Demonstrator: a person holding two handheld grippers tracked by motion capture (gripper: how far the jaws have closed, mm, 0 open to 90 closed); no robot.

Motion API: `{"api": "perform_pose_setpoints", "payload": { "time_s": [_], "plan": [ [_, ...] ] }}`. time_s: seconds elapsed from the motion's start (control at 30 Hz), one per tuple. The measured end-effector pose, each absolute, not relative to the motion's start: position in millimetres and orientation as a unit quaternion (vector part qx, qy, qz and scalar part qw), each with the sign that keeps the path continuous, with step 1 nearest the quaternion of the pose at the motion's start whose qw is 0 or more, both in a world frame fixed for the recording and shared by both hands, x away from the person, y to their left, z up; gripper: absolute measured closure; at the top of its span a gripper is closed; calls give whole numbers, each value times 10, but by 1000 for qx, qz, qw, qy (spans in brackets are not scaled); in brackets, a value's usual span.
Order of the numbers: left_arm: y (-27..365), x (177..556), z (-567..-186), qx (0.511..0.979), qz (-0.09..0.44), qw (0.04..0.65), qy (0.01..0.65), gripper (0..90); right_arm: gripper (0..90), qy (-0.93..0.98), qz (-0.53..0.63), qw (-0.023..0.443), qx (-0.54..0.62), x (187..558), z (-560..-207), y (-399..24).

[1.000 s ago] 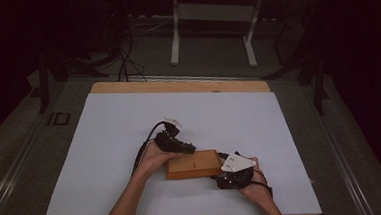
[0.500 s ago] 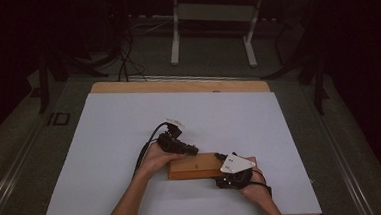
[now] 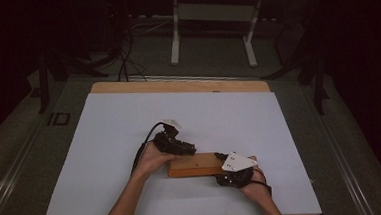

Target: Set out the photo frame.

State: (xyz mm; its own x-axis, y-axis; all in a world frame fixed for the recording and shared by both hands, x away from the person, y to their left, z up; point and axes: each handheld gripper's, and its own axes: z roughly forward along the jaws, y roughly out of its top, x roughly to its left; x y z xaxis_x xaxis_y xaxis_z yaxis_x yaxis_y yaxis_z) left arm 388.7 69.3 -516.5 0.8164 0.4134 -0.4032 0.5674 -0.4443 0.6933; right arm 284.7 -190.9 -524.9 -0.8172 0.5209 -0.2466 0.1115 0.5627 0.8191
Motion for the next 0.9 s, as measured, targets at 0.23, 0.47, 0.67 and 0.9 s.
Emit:
{"api": "perform_pose_setpoints", "payload": {
  "time_s": [0.23,0.47,0.67,0.9],
  "plan": [
    [797,3778,-5100,848,-54,443,286,628,429,850,430,238,188,2850,-5246,-1910],
    [966,3661,-5043,839,-23,458,293,629,429,850,431,237,190,2852,-5245,-1911],
    [1101,3532,-5028,831,5,467,301,628,429,850,431,237,191,2852,-5243,-1909],
    [1277,3368,-5033,819,29,478,316,621,429,849,431,237,192,2853,-5243,-1909]
  ]
}}
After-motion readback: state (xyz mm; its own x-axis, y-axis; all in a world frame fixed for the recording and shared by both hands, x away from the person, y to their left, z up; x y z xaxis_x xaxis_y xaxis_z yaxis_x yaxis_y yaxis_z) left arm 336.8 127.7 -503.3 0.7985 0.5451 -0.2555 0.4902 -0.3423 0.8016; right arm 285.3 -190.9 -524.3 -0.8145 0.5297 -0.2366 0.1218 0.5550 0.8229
